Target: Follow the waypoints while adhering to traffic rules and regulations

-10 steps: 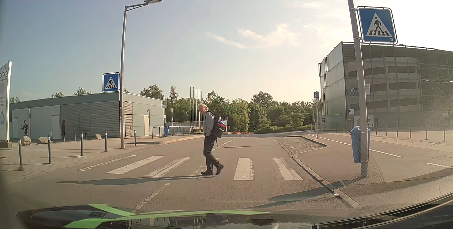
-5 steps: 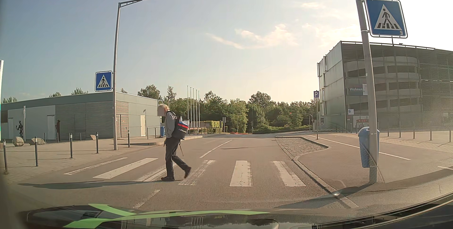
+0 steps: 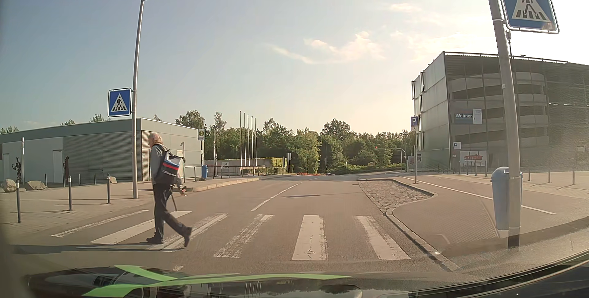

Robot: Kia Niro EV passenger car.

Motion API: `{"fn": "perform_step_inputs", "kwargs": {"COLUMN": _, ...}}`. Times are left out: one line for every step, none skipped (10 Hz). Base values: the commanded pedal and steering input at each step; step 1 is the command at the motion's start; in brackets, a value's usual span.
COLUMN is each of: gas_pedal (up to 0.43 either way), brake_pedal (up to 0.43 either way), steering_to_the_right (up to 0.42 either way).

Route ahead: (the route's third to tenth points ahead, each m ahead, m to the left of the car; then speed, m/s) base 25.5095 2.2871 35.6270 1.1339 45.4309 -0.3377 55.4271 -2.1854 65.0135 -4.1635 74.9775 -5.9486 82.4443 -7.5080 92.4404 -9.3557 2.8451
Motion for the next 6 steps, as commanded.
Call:
{"fn": "perform_step_inputs", "kwargs": {"gas_pedal": 0.441, "brake_pedal": 0.000, "steering_to_the_right": -0.005}}
{"fn": "perform_step_inputs", "kwargs": {"gas_pedal": 0.441, "brake_pedal": 0.000, "steering_to_the_right": -0.008}}
{"fn": "perform_step_inputs", "kwargs": {"gas_pedal": 0.449, "brake_pedal": 0.000, "steering_to_the_right": -0.008}}
{"fn": "perform_step_inputs", "kwargs": {"gas_pedal": 0.461, "brake_pedal": 0.000, "steering_to_the_right": -0.008}}
{"fn": "perform_step_inputs", "kwargs": {"gas_pedal": 0.469, "brake_pedal": 0.000, "steering_to_the_right": -0.007}}
{"fn": "perform_step_inputs", "kwargs": {"gas_pedal": 0.469, "brake_pedal": 0.000, "steering_to_the_right": -0.004}}
